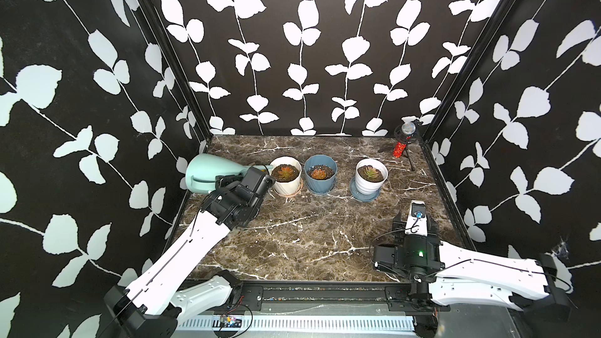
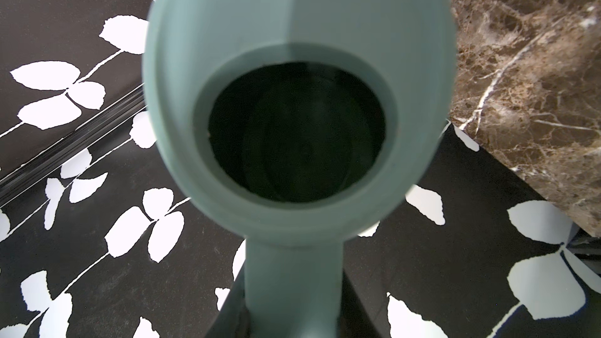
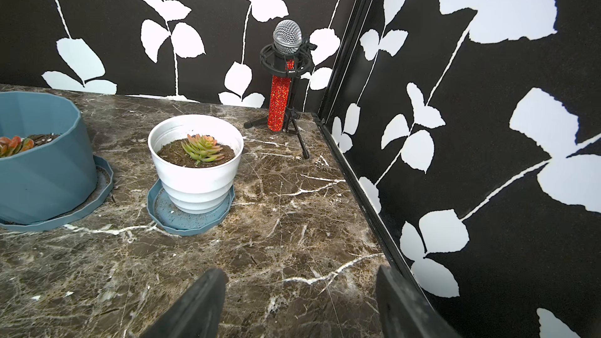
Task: Water the succulent around the soil edge
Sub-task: Water the soil of the potted plant with water.
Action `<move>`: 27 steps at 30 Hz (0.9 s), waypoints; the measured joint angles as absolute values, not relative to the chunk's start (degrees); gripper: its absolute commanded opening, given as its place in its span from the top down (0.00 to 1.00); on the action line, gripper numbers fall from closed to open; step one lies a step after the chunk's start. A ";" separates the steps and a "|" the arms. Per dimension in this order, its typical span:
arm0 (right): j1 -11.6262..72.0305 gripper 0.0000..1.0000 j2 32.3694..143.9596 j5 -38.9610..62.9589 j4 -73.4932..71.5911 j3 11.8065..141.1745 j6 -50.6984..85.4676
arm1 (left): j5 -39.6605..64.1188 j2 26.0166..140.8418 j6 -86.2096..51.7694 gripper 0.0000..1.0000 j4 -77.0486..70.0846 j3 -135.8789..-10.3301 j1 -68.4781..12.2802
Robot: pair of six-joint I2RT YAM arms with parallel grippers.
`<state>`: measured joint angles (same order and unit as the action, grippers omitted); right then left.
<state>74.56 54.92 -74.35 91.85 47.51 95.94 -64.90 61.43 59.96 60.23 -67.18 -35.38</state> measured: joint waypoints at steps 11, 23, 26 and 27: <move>74.46 0.24 53.08 -74.35 92.07 47.05 96.09 | -63.86 64.45 59.35 1.00 56.93 -67.22 -34.04; 74.30 0.24 52.64 -74.35 92.07 47.05 96.44 | -62.96 66.98 57.58 1.00 54.74 -67.66 -32.88; 74.30 0.24 52.64 -74.35 92.07 47.05 96.49 | -62.39 67.72 57.10 1.00 54.43 -68.12 -32.88; 74.30 0.24 52.62 -74.35 92.07 47.05 96.51 | -62.19 67.90 56.97 1.00 54.37 -68.23 -32.88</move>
<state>74.30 52.62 -74.35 92.07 47.05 96.51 -62.19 67.90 56.97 54.37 -68.23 -32.88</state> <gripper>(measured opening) 0.757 0.256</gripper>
